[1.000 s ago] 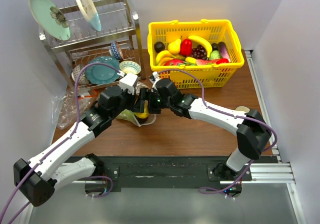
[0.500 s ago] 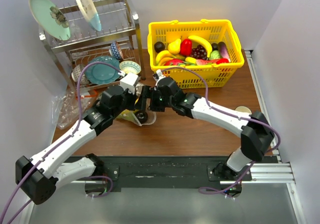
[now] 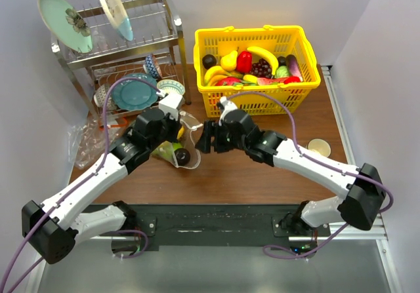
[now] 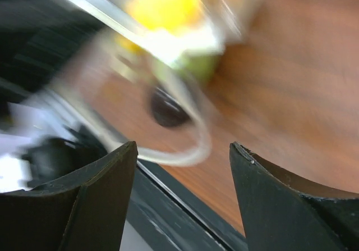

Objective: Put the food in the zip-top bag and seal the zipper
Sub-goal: Adjust the zipper food storage bag at the center of the board.

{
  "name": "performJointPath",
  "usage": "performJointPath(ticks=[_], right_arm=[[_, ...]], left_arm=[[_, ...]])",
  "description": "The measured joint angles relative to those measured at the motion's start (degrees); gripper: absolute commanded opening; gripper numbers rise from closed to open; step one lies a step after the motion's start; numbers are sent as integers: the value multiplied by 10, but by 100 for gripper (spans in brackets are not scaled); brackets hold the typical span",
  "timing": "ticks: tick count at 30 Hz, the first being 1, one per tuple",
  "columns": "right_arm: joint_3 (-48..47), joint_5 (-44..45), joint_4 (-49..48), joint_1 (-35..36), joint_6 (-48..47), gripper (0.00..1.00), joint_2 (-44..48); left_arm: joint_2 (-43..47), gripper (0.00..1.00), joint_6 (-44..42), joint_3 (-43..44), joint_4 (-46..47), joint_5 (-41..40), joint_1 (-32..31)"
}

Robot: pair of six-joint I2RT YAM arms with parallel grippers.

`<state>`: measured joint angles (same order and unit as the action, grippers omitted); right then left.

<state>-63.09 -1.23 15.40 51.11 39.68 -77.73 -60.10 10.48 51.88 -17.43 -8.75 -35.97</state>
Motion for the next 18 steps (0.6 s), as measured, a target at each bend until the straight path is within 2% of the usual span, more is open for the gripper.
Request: performJointPath(ticks=[6, 14, 18], right_arm=[[116, -2, -8, 11, 24, 70, 0], [125, -13, -76, 13, 38, 69, -15], [125, -20, -93, 14, 42, 65, -32]], left_arm=[[0, 0, 6, 7, -7, 0, 0], [-7, 0, 10, 13, -14, 5, 0], [-8, 0, 14, 14, -16, 6, 0]])
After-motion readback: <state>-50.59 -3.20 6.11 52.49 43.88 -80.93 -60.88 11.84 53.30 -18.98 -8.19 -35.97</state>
